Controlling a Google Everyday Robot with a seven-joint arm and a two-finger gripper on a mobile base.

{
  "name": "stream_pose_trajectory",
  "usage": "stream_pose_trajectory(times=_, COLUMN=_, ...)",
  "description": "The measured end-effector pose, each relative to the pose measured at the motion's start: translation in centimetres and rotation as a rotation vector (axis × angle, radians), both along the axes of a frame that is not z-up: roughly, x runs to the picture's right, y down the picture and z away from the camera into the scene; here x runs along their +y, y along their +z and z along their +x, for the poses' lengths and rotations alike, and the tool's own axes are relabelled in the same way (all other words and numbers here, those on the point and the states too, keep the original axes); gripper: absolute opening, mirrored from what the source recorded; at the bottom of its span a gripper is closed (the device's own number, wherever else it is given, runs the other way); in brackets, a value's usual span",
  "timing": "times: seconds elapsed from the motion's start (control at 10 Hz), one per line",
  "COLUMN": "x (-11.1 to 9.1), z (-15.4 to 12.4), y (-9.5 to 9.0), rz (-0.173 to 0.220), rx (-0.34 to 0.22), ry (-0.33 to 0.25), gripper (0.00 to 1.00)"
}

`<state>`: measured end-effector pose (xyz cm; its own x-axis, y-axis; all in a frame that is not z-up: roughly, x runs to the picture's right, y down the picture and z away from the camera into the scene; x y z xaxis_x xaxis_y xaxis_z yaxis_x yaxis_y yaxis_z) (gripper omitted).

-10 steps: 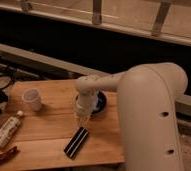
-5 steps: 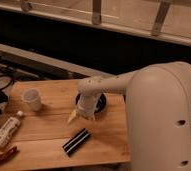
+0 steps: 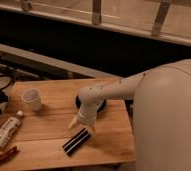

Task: Place the eraser in the ceramic cup

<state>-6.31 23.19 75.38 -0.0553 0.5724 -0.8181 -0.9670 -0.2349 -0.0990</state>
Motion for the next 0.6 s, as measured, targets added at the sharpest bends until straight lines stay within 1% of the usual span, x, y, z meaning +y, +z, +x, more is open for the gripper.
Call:
stream_pose_trajectory(times=0.2, x=1.5, z=-0.5, y=-0.4, rz=-0.047, rx=-0.001, ry=0.023, gripper=0.8)
stream_pose_trajectory(times=0.3, x=2.3, z=-0.8, y=0.2, rz=-0.074, rx=-0.024, ry=0.039, gripper=0.8)
stream_pose_trajectory(times=0.4, x=2.9, z=-0.7, y=0.8, rz=-0.088, rx=-0.034, ry=0.046, gripper=0.8)
stream_pose_trajectory(times=0.6, x=3.2, z=-1.2, y=2.1, rz=-0.108, rx=-0.048, ry=0.038, gripper=0.8)
